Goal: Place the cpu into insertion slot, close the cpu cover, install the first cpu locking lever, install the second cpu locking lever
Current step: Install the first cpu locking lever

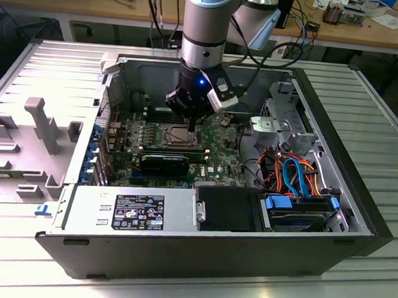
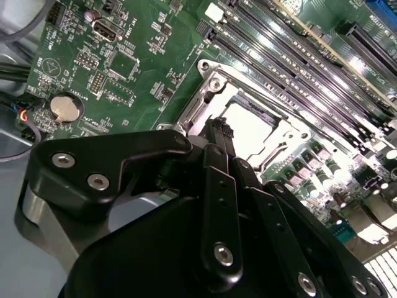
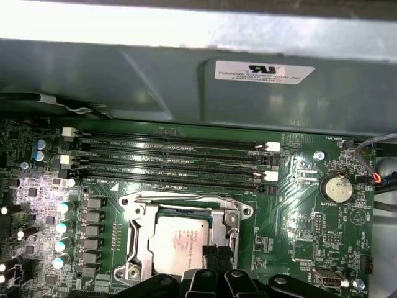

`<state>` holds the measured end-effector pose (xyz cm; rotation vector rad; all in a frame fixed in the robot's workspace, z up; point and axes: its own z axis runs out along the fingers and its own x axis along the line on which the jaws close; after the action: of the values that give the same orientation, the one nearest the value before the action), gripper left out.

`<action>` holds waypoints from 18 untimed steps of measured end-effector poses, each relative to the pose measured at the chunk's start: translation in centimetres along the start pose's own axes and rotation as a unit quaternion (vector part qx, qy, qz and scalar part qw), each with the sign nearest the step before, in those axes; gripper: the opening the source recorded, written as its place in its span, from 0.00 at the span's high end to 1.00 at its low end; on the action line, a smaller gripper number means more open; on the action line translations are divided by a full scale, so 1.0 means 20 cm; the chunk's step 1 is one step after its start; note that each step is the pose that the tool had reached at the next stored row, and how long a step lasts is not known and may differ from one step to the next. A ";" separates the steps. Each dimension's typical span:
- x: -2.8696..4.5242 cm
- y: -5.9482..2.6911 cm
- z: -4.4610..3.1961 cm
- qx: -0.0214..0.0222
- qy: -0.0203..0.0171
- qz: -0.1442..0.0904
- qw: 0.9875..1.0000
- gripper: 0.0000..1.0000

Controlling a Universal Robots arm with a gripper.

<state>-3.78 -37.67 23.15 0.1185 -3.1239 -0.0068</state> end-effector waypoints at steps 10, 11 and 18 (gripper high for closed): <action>0.001 0.000 -0.047 0.000 0.000 0.000 1.000 0.89; 0.001 0.000 -0.047 0.000 0.000 0.000 1.000 0.89; 0.001 0.000 -0.048 0.000 0.000 0.000 1.000 0.89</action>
<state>-3.78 -37.67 24.10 0.1184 -3.1239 -0.0078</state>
